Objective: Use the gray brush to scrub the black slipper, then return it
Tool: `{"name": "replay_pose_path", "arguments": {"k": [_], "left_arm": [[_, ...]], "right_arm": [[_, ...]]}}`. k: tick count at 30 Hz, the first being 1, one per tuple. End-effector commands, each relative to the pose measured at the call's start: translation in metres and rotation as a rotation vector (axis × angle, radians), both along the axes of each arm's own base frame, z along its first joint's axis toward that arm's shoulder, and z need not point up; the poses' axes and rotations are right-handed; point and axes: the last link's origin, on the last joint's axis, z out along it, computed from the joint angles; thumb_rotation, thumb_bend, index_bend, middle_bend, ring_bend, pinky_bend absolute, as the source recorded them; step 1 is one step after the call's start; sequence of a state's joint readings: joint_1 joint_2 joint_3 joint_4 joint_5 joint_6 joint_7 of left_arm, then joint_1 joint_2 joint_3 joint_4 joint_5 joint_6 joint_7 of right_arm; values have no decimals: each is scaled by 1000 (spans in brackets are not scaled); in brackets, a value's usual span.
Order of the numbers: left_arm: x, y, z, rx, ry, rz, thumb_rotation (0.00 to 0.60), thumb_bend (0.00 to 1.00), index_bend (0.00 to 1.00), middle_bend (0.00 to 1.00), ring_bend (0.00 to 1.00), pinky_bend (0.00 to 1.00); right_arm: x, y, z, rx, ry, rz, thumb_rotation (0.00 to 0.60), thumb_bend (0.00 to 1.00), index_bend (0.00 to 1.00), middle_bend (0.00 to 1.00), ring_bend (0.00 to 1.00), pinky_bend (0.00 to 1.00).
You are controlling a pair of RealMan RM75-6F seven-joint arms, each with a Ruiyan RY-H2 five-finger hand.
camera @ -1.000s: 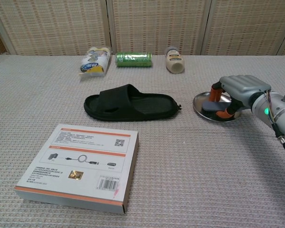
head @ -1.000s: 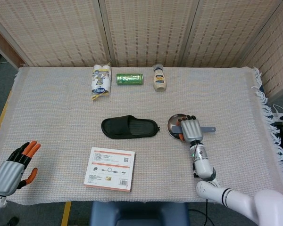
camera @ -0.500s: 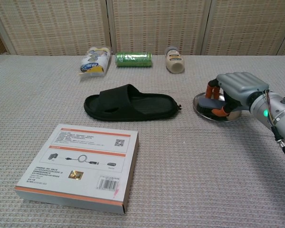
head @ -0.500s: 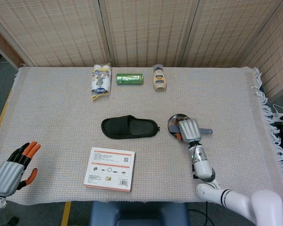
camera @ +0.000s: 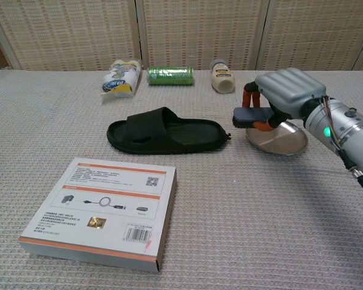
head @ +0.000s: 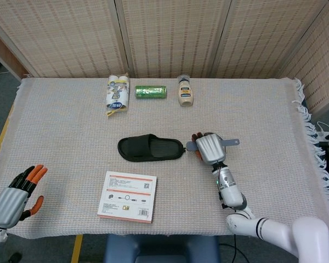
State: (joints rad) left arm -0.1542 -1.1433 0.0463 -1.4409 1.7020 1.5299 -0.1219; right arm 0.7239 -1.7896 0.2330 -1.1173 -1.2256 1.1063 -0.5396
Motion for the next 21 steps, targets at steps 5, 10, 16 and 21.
{"name": "replay_pose_path", "arguments": {"k": [5,10,16,21], "left_arm": [[1,-2,2,-4,-9,-9,600,502,0,0,0,154],[1,-4,4,-6,-17,-13,600,501,0,0,0,154],[2,-5,4,-12,-24,-20,600,502,0,0,0,154],[2,-6,6,-17,-30,-24,600,501,0,0,0,154]], "right_arm": [[56,-1,-12,-1,119,125,600,365,893,659,575,762],[73,0,-26,5,157,138,600,365,893,659,575,762],[90,0,-46,11,194,145,600,365,894,661,580,762],[90,-1,-64,15,219,127,600,365,894,661,582,762]]}}
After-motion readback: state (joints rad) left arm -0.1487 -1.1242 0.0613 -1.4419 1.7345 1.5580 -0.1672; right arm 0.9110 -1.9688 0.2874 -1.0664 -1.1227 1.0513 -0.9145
